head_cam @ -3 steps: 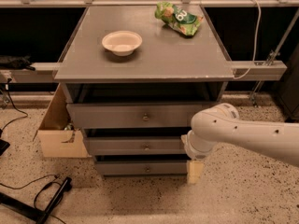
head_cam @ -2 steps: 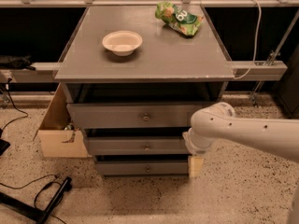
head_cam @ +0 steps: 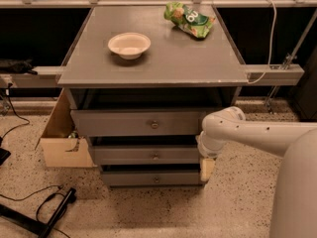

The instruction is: Open middle drawer

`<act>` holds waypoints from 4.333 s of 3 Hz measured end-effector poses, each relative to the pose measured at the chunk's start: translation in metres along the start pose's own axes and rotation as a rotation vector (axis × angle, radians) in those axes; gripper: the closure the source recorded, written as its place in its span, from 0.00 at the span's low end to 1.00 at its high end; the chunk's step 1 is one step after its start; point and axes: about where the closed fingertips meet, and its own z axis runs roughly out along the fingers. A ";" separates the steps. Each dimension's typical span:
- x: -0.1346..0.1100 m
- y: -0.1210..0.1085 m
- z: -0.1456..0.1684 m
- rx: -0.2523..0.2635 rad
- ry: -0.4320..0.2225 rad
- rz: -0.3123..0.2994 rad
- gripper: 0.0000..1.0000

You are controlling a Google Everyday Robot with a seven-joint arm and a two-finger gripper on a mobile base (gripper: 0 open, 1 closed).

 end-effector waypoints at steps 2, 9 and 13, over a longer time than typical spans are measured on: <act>0.017 -0.023 0.040 0.009 0.002 0.068 0.00; 0.048 0.009 0.032 -0.035 0.055 0.145 1.00; 0.044 0.001 0.002 0.028 0.024 0.132 0.28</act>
Offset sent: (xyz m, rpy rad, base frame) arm 0.0404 -0.0181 -0.0471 0.0088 -0.0132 -0.0973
